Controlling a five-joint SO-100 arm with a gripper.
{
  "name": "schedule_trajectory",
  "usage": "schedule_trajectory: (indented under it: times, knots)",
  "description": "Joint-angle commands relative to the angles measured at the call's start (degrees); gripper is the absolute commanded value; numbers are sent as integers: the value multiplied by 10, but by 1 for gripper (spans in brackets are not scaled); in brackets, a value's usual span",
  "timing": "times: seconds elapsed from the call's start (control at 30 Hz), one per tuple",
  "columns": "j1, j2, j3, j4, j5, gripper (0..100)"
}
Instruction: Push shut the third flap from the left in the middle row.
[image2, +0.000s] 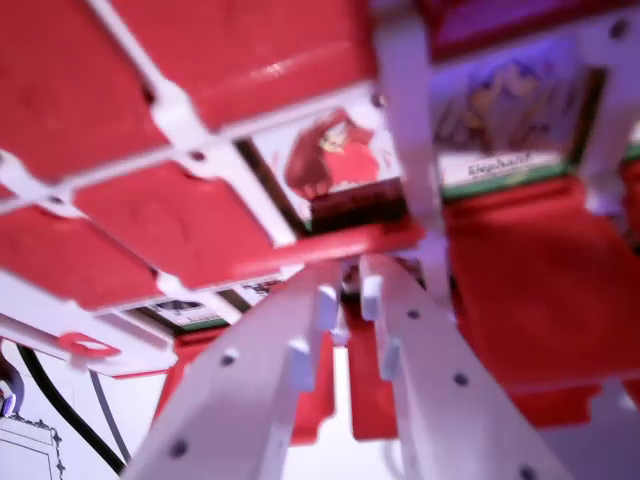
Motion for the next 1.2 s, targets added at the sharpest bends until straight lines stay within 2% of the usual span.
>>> schedule_trajectory:
  times: [0.0, 0.3, 0.67, 0.9, 1.03, 1.17]
  knots:
    - [3, 19, -63, -21, -4, 2]
    - [6, 0, -87, -40, -4, 2]
    - [3, 33, -69, -21, -4, 2]
    - [-4, 138, 7, 13, -2, 2]
    - [-10, 234, 83, 20, -2, 2]
    - [-15, 336, 170, 22, -19, 2]
